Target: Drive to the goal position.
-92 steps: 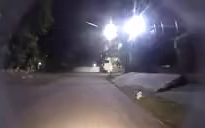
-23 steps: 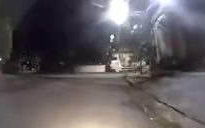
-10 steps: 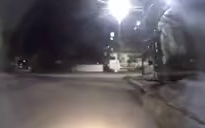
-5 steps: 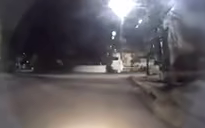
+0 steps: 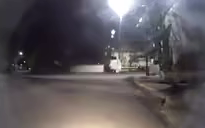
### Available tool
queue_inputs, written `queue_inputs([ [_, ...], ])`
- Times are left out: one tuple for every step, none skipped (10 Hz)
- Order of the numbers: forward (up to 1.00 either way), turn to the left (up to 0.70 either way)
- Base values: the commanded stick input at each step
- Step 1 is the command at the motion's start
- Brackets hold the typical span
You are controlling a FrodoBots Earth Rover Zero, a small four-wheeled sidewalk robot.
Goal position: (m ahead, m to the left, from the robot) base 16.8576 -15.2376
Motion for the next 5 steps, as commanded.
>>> queue_inputs([
  [0.70,-0.35],
  [0.70,-0.35],
  [0.70,-0.35],
  [0.70,-0.35],
  [0.70,-0.16],
])
